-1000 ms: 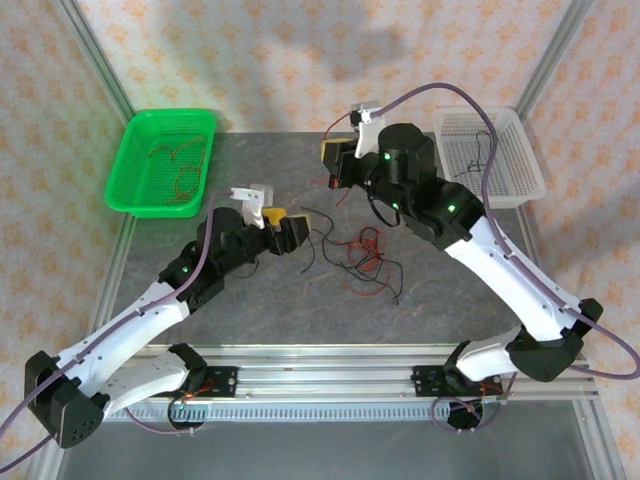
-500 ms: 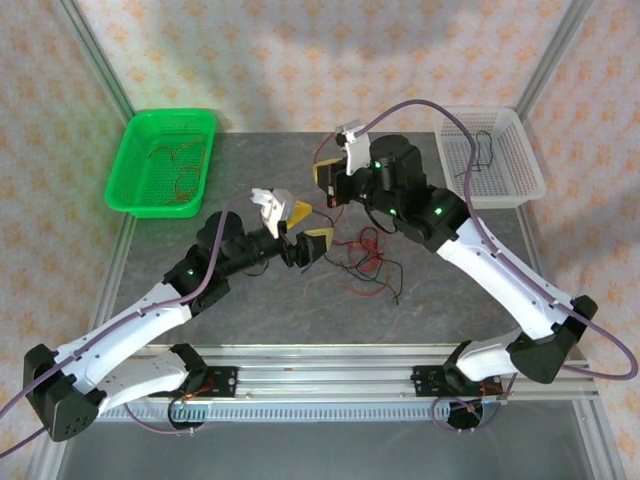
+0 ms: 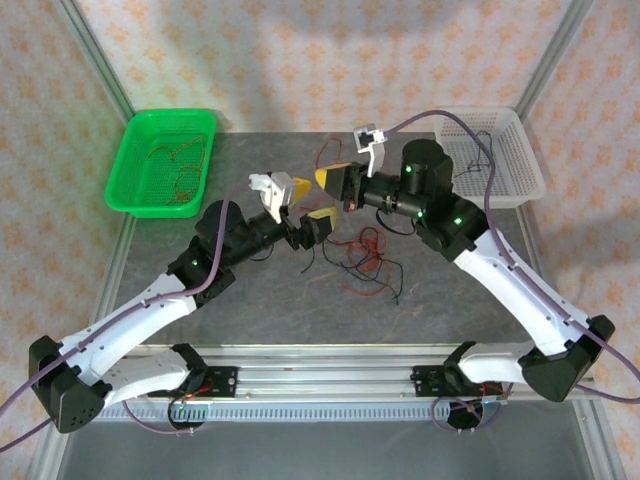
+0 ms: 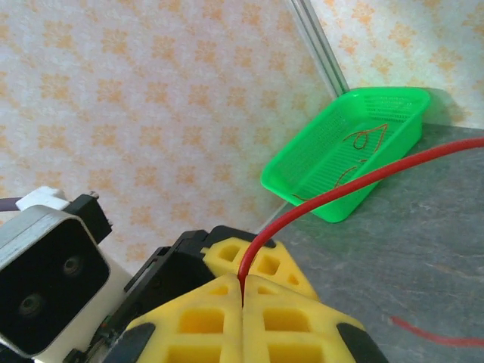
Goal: Untangle the cables
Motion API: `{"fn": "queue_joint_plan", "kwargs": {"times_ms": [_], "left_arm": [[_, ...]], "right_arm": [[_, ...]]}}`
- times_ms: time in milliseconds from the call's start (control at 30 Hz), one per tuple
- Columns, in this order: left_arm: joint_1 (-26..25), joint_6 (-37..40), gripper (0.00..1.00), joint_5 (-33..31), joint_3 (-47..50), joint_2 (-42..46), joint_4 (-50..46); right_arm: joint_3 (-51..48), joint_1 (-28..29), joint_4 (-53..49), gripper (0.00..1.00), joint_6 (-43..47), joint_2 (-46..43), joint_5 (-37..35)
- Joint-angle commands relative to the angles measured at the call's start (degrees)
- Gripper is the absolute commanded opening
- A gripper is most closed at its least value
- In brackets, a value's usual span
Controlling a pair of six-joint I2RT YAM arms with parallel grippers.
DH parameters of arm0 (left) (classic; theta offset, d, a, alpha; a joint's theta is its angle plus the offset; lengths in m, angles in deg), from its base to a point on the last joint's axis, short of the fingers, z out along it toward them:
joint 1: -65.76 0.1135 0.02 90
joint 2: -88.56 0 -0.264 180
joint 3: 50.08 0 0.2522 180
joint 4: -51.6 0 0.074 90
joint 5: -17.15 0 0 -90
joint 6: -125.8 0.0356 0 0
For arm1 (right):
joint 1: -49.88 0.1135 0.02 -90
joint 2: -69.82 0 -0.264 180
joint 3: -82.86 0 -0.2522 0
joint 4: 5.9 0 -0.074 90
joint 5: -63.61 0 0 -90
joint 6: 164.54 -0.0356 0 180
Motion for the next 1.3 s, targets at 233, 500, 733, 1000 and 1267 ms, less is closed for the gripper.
{"fn": "queue_joint_plan", "kwargs": {"times_ms": [233,500,733,1000,1267], "left_arm": [[0.0,1.8,0.81,-4.0,-4.4,-2.0,5.1],[0.0,1.1,0.63,-4.2,-4.4,-3.9,5.3],[0.0,2.3,0.51,-5.8,-5.2,-4.0,4.3],[0.0,1.9,0.07,-7.8,-5.6,-4.1,4.5],[0.0,-0.1,0.0,-11.6,-5.5,-2.5,3.3]], "right_arm": [[-3.7,-0.1,6.4,0.0,-8.1,-3.5,2.6],[-3.9,-0.2,6.9,0.0,-9.1,-3.8,2.7],[-3.8,-0.1,6.9,0.0,-9.5,-3.8,2.5],[-4.0,-0.1,6.9,0.0,-9.6,-3.8,2.3],[-5.6,-0.1,6.6,0.12,-9.9,-5.9,-0.6]]}}
